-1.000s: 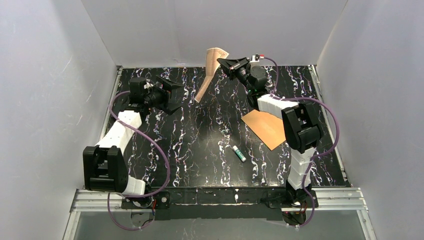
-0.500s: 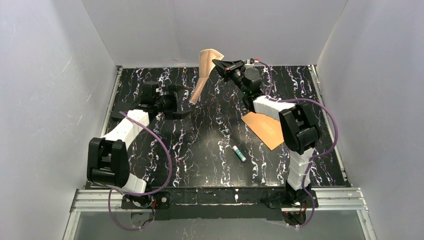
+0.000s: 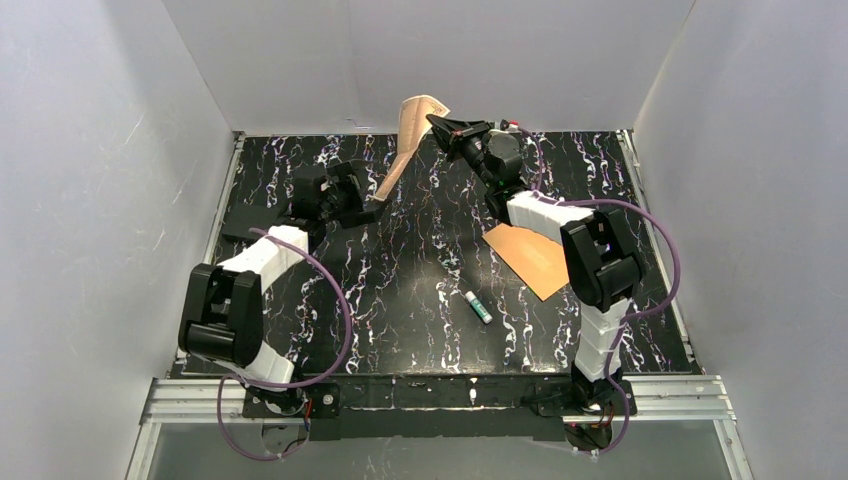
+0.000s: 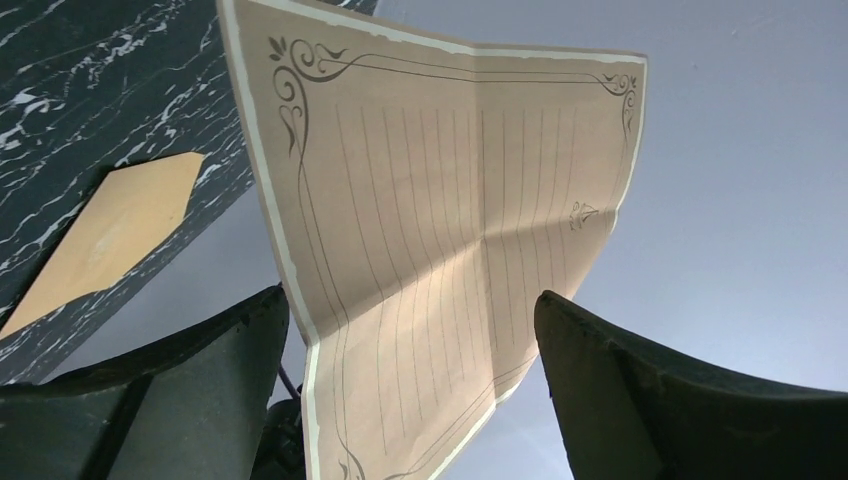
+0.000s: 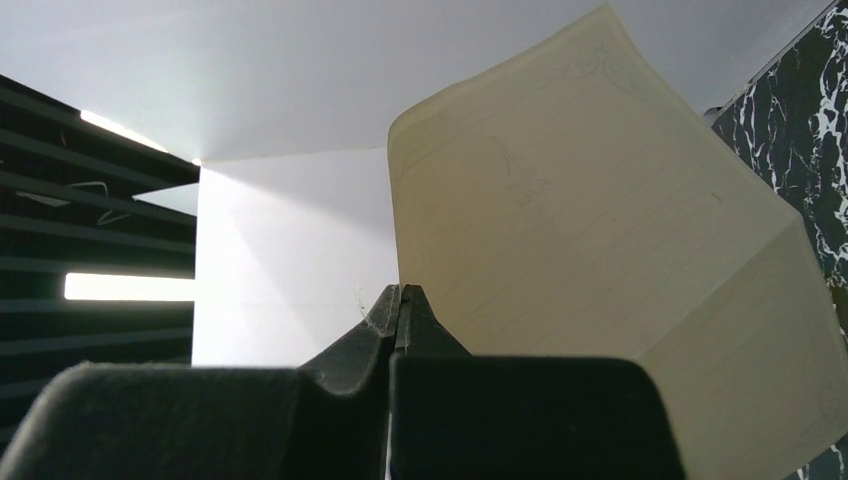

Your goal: Place the letter into the envelope and seal it

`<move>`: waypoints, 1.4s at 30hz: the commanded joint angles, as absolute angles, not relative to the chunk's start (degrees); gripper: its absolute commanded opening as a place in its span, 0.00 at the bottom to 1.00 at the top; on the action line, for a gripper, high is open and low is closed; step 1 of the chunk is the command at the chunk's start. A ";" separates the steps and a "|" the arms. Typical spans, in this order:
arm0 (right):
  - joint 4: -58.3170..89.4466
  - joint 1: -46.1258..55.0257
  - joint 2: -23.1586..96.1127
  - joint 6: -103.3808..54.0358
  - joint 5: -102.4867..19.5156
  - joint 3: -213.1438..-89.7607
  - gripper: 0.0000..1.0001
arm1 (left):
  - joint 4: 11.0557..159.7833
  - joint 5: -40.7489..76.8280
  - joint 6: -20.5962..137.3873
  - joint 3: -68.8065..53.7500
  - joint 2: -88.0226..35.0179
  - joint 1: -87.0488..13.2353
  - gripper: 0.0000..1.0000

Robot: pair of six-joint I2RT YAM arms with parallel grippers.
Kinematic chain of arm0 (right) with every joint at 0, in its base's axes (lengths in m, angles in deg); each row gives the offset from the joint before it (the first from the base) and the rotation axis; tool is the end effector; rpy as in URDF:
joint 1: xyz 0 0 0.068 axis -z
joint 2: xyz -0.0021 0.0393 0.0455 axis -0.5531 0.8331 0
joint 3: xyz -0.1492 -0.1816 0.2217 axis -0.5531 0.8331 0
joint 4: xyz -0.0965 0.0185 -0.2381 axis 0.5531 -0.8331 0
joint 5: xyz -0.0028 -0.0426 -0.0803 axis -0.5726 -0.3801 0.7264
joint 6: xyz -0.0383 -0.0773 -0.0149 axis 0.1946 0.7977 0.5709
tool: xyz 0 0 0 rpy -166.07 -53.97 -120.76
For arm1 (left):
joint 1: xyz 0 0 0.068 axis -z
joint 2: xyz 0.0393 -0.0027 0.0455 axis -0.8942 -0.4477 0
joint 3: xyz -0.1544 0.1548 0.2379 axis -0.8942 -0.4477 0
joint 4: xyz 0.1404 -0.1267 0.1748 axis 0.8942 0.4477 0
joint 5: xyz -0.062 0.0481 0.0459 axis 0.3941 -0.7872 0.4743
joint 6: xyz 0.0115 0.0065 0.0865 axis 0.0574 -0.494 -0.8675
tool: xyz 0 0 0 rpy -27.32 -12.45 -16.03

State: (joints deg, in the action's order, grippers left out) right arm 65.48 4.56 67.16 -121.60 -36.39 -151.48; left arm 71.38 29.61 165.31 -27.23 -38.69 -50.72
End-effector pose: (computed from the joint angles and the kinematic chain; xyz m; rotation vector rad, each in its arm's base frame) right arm 0.4483 0.2526 0.3480 0.9628 1.3371 1.9193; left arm 0.3622 -0.1084 0.2917 -1.7037 1.6569 -1.7028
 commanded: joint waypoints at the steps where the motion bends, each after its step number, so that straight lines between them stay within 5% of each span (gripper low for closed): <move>1: 64.43 3.64 62.82 -124.80 -31.83 -153.17 0.01 | 65.62 27.19 176.85 -26.07 -39.39 -49.79 0.86; 13: 64.28 3.58 62.82 -121.99 -33.40 -153.96 0.01 | 62.09 23.79 177.56 -27.67 -38.60 -49.66 0.01; 14: 63.68 3.91 62.58 -120.35 -35.34 -153.64 0.10 | 61.45 23.85 177.37 -27.96 -38.55 -49.74 0.00; 17: 58.19 5.60 59.54 -110.37 -37.93 -150.60 0.68 | 60.39 23.98 172.82 -28.28 -37.68 -50.74 0.00; 21: 38.90 9.50 52.22 -90.58 -36.95 -149.29 0.95 | 60.33 27.02 157.19 -26.02 -36.35 -54.88 0.00; 26: 18.25 14.73 46.81 -74.32 -34.17 -152.16 0.98 | 60.71 41.80 131.55 -18.10 -37.54 -58.85 0.00; 33: 13.72 16.44 44.94 -67.70 -36.57 -152.20 0.96 | 63.43 60.16 108.80 -8.52 -38.91 -58.81 0.00; 42: 13.54 15.64 49.97 -70.17 -43.88 -153.87 0.90 | 63.88 64.90 108.71 -1.58 -33.11 -58.83 0.00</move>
State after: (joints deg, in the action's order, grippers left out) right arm 13.07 16.45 47.42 -70.15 -39.34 -150.89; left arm 63.91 60.54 109.88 -6.25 -38.03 -58.78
